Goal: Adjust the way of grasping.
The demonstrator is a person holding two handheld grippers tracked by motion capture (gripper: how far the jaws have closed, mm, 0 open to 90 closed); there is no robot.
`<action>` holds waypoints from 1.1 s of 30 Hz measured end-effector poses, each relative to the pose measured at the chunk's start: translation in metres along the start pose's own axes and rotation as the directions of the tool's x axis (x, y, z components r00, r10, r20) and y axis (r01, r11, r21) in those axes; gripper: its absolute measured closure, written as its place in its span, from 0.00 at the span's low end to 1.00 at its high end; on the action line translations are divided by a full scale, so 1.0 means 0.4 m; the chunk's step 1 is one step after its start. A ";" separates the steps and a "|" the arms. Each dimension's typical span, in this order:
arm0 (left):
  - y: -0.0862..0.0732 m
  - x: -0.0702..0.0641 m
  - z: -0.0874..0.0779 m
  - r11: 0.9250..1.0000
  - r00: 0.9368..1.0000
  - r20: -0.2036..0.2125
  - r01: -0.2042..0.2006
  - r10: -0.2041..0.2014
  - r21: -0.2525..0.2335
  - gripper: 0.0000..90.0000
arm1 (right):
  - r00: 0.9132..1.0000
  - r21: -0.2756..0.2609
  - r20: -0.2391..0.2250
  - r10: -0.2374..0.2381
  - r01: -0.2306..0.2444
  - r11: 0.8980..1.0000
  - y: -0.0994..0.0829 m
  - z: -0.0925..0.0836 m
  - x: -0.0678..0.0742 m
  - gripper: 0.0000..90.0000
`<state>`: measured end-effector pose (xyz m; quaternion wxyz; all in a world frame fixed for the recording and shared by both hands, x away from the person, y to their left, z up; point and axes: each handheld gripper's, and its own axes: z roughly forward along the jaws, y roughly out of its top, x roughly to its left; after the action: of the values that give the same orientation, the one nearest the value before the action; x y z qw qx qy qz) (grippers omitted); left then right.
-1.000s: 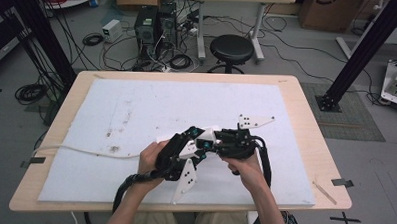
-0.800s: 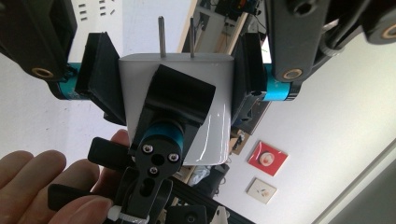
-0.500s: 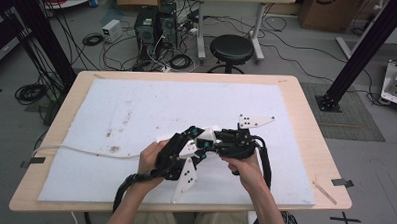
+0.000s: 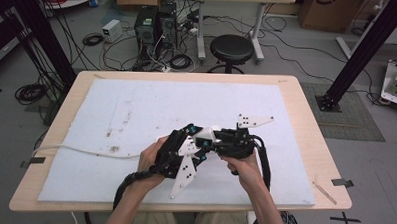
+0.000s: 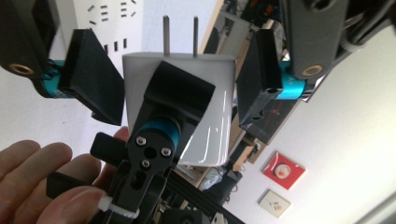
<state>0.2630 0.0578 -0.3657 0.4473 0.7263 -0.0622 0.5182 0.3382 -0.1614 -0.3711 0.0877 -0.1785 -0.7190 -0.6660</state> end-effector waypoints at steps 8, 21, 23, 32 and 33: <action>-0.013 0.016 -0.008 0.995 0.995 0.031 0.099 -0.099 0.009 0.29 | 0.999 -0.018 0.039 -0.016 0.017 1.000 0.001 -0.019 -0.003 0.70; -0.072 0.079 -0.051 0.935 0.933 0.075 0.346 -0.351 0.074 0.24 | 0.987 -0.047 0.136 -0.086 0.093 0.995 0.001 -0.064 0.001 0.70; -0.086 0.091 -0.062 0.921 0.921 0.062 0.380 -0.386 0.084 0.24 | 0.985 -0.039 0.147 -0.092 0.098 0.994 0.000 -0.068 -0.001 0.70; -0.154 0.118 -0.109 0.861 0.867 0.036 0.487 -0.496 0.145 0.24 | 0.972 -0.036 0.198 -0.129 0.138 0.990 -0.006 -0.097 0.000 0.70; -0.154 0.118 -0.109 0.861 0.867 0.036 0.487 -0.496 0.145 0.24 | 0.971 -0.034 0.202 -0.128 0.138 0.990 -0.006 -0.100 0.001 0.70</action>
<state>0.2881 0.1428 -0.3609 0.5133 0.7641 0.1433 0.3634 0.3324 -0.2009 -0.3694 -0.0339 -0.1978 -0.7184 -0.6661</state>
